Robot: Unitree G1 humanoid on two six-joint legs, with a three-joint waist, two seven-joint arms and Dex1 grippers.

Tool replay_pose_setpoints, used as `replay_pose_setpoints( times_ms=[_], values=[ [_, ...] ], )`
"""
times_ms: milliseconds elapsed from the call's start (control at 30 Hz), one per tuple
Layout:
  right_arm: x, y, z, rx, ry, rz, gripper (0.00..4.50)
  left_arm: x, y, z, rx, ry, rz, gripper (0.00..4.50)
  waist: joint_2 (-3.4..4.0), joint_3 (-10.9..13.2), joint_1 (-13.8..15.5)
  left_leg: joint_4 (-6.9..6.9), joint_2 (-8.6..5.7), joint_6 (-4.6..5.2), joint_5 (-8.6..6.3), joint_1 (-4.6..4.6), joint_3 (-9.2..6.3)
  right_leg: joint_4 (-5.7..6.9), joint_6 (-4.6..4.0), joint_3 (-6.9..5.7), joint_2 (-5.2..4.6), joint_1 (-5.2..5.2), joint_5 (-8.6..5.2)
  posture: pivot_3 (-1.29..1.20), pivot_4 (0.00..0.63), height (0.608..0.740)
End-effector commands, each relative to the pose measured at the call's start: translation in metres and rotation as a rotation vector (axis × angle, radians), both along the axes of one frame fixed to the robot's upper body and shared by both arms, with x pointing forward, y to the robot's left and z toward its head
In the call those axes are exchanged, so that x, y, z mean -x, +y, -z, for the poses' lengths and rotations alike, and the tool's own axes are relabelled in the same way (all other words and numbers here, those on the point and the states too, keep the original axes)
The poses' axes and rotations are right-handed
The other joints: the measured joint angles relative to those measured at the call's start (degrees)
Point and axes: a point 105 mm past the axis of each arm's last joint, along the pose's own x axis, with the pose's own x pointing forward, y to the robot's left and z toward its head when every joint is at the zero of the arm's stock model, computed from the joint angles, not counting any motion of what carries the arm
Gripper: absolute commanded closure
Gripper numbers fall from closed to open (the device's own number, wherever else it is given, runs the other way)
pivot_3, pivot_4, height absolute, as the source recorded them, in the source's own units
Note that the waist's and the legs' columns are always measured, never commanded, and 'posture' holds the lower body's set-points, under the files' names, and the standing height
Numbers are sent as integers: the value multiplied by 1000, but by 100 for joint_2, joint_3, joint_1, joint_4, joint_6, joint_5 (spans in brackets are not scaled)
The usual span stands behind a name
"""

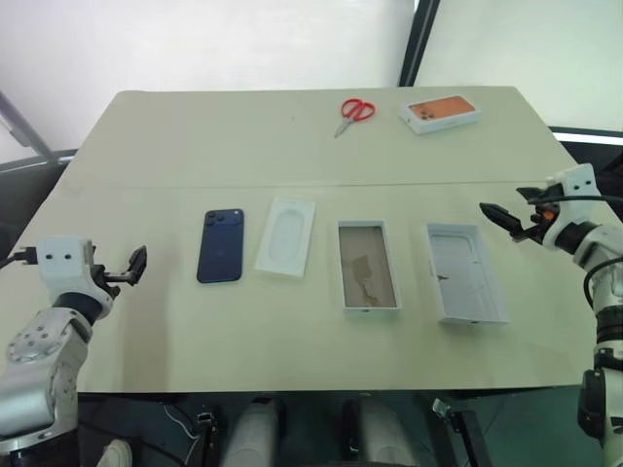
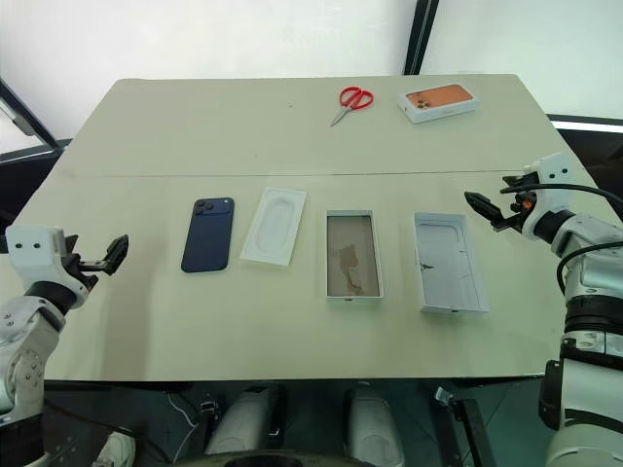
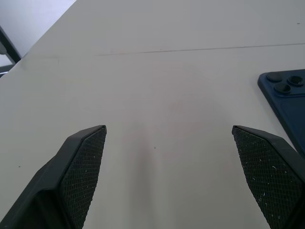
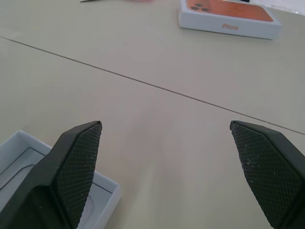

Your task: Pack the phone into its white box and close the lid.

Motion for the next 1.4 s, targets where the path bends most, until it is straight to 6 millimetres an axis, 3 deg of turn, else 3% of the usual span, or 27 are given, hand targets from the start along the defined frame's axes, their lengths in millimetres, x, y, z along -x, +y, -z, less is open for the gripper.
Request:
replay_pose_setpoints(
  times_ms=[33,267,400,667,733,867,1033,1400],
  values=[
    [1,11,-18,22,-58,-48,0,-6,-14,-16,-15,-65,47,60,0,0,2,0,0,0,0,0,0,0,0,0,0,0,0,0,150,698],
    [10,58,-24,27,-69,-233,0,-23,-55,-24,15,-86,203,60,0,0,8,0,0,0,0,-1,-2,0,1,0,0,1,0,0,150,698],
    [26,103,-23,25,-63,-401,0,-36,-100,-25,54,-72,355,60,-1,0,11,1,0,0,0,0,-10,-1,1,0,0,2,1,0,150,698],
    [60,174,-18,58,-54,-621,0,-48,-163,-19,180,37,517,60,-3,1,8,0,-1,0,0,0,-14,1,2,0,3,-2,1,0,150,698],
    [69,185,-17,71,-48,-668,0,-53,-169,-19,212,69,502,60,-4,1,21,2,-2,0,0,-1,-15,0,3,-1,3,-1,1,0,150,698],
    [82,199,-16,72,-37,-715,0,-67,-169,-14,316,156,407,60,-8,1,21,4,-6,0,0,-1,-17,-1,7,-2,3,0,2,0,150,698],
    [85,205,-12,64,-28,-735,0,-73,-192,-13,375,245,452,60,-9,2,3,3,-5,0,0,0,-16,2,7,-2,7,-2,2,0,150,698],
    [86,208,-10,63,-30,-741,0,-73,-192,1,354,408,423,60,-10,2,9,3,-5,-5,3,0,-16,1,7,-1,6,-3,2,0,150,698]
  ],
)
